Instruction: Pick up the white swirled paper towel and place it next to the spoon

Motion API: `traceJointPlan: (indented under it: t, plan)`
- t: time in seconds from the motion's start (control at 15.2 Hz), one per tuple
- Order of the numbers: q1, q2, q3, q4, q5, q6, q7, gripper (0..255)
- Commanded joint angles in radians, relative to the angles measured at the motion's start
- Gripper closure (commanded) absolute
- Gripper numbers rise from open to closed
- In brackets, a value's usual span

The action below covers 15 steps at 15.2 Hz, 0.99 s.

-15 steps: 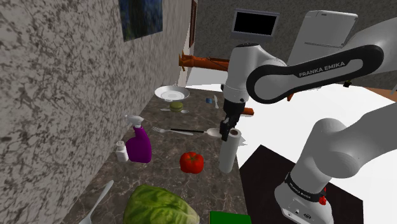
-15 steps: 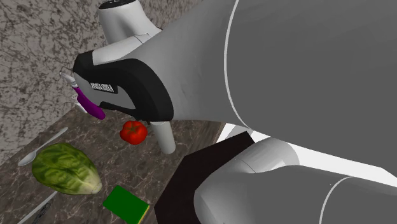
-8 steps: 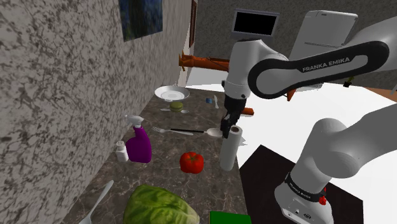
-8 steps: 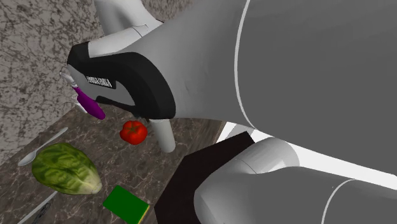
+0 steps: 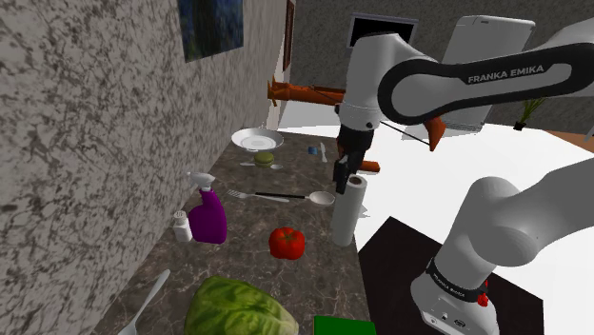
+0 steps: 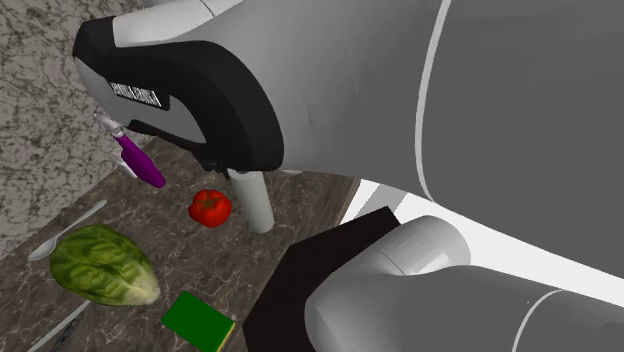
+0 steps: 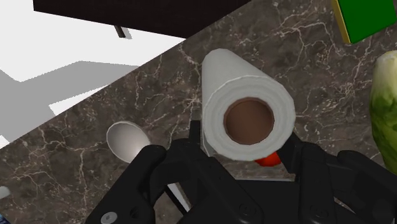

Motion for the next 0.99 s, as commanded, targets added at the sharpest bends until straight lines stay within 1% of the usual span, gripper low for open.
traceJointPlan:
  t: [0.0, 0.92]
  plan:
    - [-0.001, -0.002, -0.003, 0.028, -0.003, -0.03, 0.0, 255]
    - [-0.009, -0.003, -0.021, 0.215, -0.019, -0.218, 0.003, 255]
